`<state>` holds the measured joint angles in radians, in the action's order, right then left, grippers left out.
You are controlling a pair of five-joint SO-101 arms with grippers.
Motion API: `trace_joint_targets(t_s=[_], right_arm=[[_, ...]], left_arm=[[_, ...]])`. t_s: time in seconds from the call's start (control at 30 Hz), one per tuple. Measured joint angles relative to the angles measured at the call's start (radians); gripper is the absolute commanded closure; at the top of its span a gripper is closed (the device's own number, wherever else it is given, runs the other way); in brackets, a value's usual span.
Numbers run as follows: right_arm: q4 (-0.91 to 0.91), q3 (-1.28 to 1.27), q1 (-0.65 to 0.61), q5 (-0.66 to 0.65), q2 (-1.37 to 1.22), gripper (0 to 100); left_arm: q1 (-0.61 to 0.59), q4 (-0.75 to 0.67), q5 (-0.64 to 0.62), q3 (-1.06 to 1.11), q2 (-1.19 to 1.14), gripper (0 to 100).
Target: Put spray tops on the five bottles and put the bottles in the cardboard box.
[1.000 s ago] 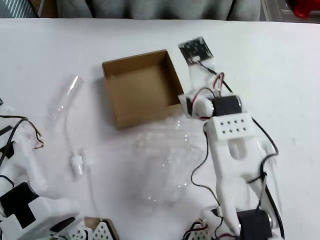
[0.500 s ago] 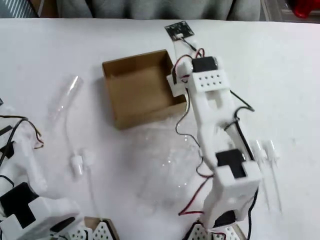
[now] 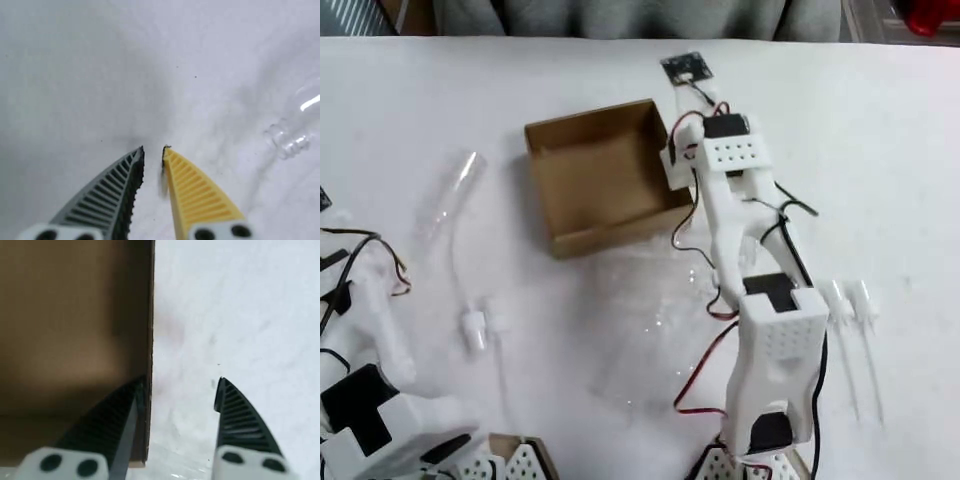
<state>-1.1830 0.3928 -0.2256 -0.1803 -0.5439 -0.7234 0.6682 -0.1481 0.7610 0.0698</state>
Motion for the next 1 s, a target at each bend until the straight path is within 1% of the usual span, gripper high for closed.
trace_joint_targets(t_s=[0.13, 0.2, 0.3, 0.47, 0.57, 1.0], right_arm=[[-0.014, 0.000, -0.005, 0.000, -0.018, 95.1], [-0.017, 0.000, -0.006, 0.000, -0.023, 98.7], [-0.018, 0.002, 0.000, 0.000, -0.025, 98.2], [-0.078, 0.002, -0.005, 0.000, -0.025, 98.3], [-0.147, 0.002, 0.021, 0.000, -0.025, 98.3], [-0.333, 0.002, 0.114, 0.002, -0.025, 98.2]], left_arm=[[0.000, 0.000, 0.000, 0.000, 0.000, 92], [0.000, 0.000, 0.000, 0.000, 0.000, 92], [0.000, 0.000, 0.000, 0.000, 0.000, 92], [0.003, 0.000, 0.000, 0.000, 0.000, 92], [0.005, 0.000, 0.000, 0.000, 0.000, 92], [0.006, 0.000, 0.000, 0.000, 0.000, 92]])
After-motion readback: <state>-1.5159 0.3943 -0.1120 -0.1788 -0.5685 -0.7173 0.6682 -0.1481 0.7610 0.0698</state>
